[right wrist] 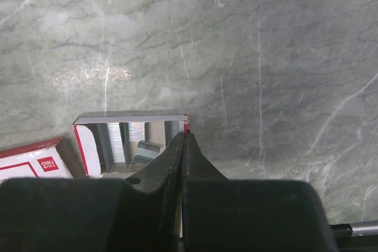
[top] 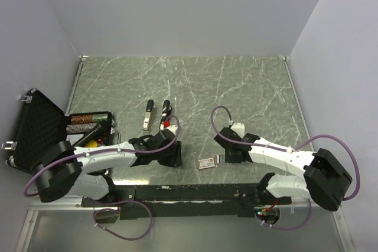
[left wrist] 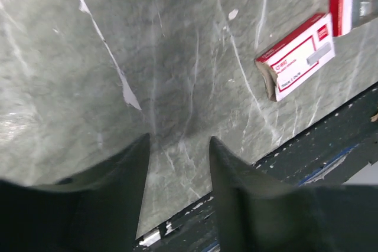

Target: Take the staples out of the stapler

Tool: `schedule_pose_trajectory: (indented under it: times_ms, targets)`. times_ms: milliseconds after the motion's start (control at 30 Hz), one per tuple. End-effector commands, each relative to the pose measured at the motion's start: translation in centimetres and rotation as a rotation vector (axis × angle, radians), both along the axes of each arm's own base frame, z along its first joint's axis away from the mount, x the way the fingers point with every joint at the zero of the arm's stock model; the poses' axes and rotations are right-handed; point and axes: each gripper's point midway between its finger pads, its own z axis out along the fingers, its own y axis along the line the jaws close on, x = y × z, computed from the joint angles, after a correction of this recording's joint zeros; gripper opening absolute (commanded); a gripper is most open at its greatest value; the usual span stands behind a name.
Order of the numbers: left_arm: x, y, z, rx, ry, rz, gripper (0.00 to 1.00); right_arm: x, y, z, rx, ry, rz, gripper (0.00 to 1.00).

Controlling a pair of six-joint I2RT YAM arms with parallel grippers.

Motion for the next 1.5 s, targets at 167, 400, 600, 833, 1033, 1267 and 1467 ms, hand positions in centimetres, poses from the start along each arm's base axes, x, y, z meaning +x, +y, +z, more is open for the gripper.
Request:
schedule_pose_trajectory:
  times_ms: [167, 400, 600, 833, 1033, 1267, 1467]
  targets:
    - [0.2, -2.5, 0.7, -0.01, -0.002, -0.024, 0.29, 0.3, 1.2, 0.6, 0.031, -0.013, 0.021, 0.0]
    - [-0.7, -3.6, -0.3, -0.011, 0.032, -0.065, 0.05, -0.1, 1.6, 0.5, 0.04, -0.005, 0.047, 0.0]
    - [-1.2, -4.1, -0.7, -0.028, 0.05, -0.081, 0.01, -0.4, 2.0, 0.5, 0.061, -0.003, 0.057, 0.0]
    - [-1.8, -4.8, -1.3, -0.045, 0.078, -0.107, 0.01, -0.7, 2.5, 0.5, 0.081, 0.006, 0.073, 0.0]
    - [-1.8, -4.8, -1.9, -0.037, 0.085, -0.102, 0.01, -1.4, 2.6, 0.4, 0.087, 0.014, 0.082, 0.0]
    - [-1.7, -5.0, -1.9, -0.038, 0.084, -0.106, 0.01, -2.0, 2.7, 0.0, 0.073, 0.023, 0.075, 0.0]
    - [-1.7, -5.0, -1.8, -0.037, 0.079, -0.102, 0.01, -2.0, 3.2, 0.0, 0.078, 0.022, 0.077, 0.0]
